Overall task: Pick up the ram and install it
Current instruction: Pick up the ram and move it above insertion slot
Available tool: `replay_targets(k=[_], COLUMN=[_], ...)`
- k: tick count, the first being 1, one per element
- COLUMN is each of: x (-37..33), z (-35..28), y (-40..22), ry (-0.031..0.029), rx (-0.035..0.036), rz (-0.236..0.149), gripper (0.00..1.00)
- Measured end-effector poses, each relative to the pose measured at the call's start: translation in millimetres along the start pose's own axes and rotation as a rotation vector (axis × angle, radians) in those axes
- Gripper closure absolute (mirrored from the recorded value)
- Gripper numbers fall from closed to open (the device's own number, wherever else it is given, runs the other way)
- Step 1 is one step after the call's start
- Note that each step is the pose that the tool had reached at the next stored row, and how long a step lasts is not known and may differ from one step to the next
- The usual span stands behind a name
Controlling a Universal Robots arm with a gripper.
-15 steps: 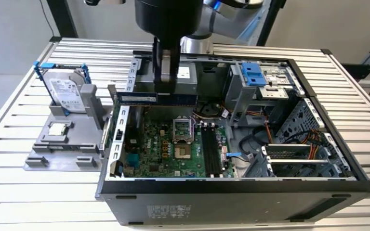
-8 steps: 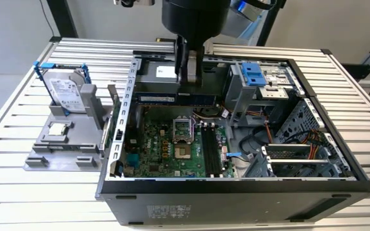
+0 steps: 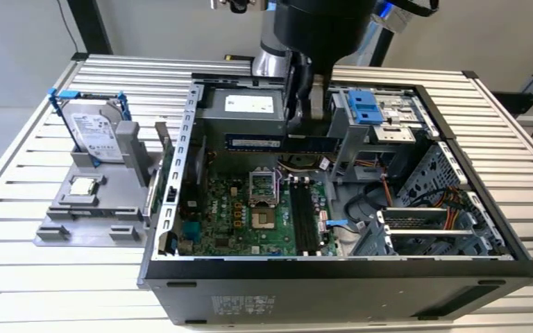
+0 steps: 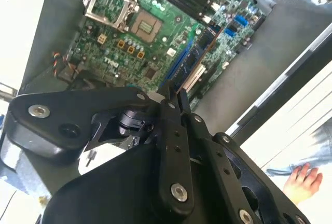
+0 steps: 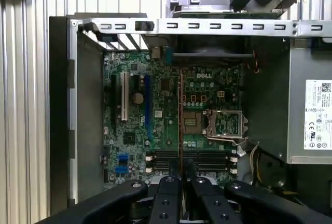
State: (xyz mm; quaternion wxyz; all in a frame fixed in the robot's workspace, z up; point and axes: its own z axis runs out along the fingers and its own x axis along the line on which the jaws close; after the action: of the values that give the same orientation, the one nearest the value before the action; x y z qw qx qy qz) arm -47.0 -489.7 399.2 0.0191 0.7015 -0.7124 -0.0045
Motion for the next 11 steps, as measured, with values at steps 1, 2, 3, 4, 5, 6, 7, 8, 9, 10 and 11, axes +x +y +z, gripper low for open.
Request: replay_targets(k=[1,2,3,4,5,6,7,8,9,10,11], x=[-0.1,-0.1,-0.2,-0.2,-0.2,-0.3,-0.4,-0.4,-0.5,-0.5,-0.6], z=[-0.1,-0.3,-0.4,-0.5,-0.6,-0.8,-0.9,-1.0,-1.2,-1.3,-1.4], y=[-3.8,-7.7,-11.4,-15.1,-18.9,-22.7,-26.6,-30.3,-34.1,-37.7,-41.4], ry=[0.0,0.0,0.0,0.0,0.0,0.0,0.0,0.0,0.0001,0.0,0.0], rx=[0.0,0.0,-0.0001,-0.0001,-0.0001,-0.0002,-0.0002,-0.0002,-0.0002,-0.0003,-0.0003], rz=[0.0,0.0,0.0,0.0,0.0,0.0,0.0,0.0,0.0,0.0,0.0], gripper=[1.0,1.0,1.0,1.0,1.0,1.0,1.0,1.0,1.0,1.0,1.0])
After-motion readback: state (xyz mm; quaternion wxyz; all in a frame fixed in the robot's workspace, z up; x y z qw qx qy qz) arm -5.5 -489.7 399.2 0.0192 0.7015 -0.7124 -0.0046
